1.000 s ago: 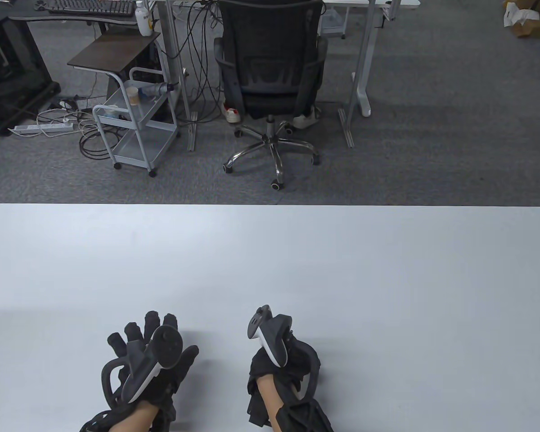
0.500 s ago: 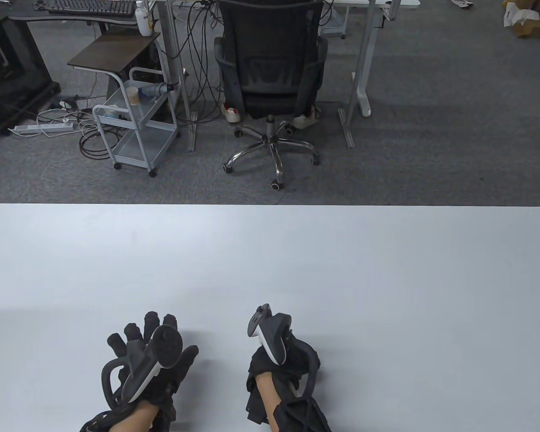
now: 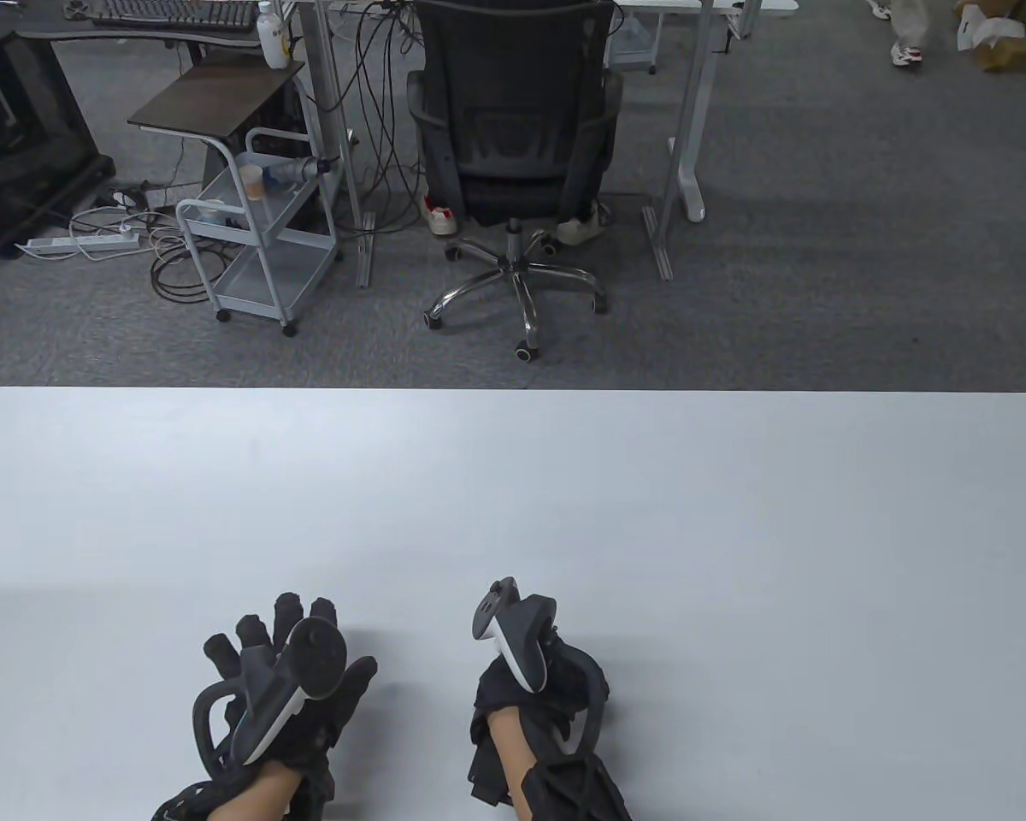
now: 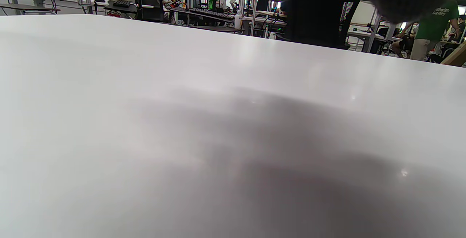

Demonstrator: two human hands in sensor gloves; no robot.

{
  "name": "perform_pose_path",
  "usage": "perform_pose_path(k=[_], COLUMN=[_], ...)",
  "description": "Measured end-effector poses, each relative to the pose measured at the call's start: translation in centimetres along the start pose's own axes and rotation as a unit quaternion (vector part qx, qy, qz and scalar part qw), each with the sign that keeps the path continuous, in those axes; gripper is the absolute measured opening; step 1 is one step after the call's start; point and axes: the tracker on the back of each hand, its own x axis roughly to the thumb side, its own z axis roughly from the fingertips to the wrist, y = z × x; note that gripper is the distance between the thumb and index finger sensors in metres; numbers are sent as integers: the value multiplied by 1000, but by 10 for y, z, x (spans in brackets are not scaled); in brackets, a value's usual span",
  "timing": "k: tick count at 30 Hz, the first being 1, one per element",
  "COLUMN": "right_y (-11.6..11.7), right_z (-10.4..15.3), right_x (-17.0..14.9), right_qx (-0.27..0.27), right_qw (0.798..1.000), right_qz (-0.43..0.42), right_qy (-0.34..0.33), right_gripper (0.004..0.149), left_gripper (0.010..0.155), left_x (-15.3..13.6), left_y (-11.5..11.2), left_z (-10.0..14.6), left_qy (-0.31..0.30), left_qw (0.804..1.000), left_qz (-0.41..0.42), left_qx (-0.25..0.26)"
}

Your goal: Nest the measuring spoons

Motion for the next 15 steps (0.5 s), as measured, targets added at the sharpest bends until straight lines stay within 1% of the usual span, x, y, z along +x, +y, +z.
perform_pose_path(k=[6,10,15], right_y=[-6,-15,-29], right_z=[2,6,10], right_x=[-3,-8,-19], right_qx=[-5,-21,-49], right_qw=[1000,999,998], right_qz=[-11,-15,-15], right_qy=[-9,-24,-39], right_gripper=[70,78,81], left_gripper=[86,86,86], left_x=[0,-1,-1], left_y=[0,0,-1], left_z=[0,0,-1], left_qy=[0,0,1], left_qw=[1000,1000,1000], left_qz=[1,2,3], left_qx=[1,1,4])
